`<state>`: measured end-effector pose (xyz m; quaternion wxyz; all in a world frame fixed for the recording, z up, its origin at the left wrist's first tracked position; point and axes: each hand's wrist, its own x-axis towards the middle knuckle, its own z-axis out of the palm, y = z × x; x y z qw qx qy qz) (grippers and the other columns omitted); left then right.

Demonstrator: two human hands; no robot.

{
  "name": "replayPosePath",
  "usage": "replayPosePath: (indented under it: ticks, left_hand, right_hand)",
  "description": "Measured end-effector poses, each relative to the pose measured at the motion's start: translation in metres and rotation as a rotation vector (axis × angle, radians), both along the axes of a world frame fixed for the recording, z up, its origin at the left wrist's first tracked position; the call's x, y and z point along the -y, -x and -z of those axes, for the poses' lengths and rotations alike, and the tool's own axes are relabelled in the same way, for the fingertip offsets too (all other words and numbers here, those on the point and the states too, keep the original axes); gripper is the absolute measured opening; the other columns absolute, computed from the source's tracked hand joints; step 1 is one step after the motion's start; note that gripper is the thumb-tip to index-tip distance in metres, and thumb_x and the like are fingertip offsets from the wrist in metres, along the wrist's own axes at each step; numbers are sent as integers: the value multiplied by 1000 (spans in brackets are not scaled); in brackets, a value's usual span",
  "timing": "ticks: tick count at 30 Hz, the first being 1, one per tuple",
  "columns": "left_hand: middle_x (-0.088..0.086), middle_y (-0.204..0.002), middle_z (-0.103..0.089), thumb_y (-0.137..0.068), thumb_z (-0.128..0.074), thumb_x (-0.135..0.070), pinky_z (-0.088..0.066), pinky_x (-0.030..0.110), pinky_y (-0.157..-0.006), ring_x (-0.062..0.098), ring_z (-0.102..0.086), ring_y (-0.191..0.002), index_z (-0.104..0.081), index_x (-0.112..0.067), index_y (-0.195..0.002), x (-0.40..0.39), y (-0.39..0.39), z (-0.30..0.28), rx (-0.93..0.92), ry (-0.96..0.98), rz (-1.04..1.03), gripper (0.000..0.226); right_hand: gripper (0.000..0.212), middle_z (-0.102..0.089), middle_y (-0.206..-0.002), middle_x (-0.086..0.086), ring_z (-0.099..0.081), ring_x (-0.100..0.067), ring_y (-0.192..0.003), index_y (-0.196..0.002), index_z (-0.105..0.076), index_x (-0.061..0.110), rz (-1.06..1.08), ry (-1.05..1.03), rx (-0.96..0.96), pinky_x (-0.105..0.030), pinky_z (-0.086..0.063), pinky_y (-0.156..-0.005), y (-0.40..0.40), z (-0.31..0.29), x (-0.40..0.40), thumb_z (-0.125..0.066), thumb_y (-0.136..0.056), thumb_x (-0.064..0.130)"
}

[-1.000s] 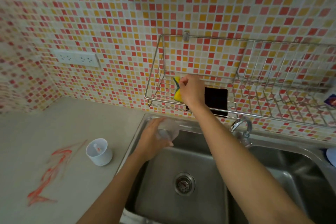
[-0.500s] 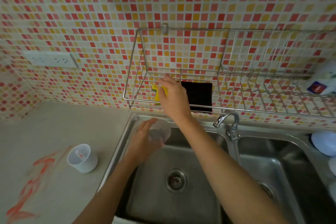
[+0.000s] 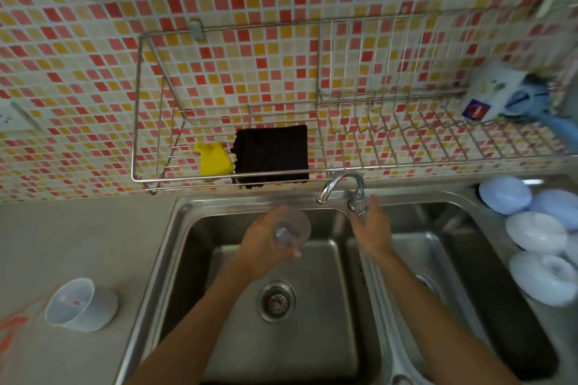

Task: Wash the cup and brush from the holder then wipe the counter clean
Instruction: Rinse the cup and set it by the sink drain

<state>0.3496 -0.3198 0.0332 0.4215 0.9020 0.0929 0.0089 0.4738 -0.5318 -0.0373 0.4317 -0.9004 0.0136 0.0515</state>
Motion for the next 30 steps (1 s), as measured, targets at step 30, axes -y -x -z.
replayPosePath:
  ticks: [30]
  left_hand:
    - [-15, -121, -57, -60, -87, -42, -39, 12, -84, 4, -53, -110, -48, -28, -129, 39, -41, 18, -85, 119, -53, 81]
  right_hand:
    - [60, -48, -141, -3, -47, -25, -128, -135, -51, 19, -494, 308, 9, -35, -42, -105, -28, 48, -2, -67, -79, 4]
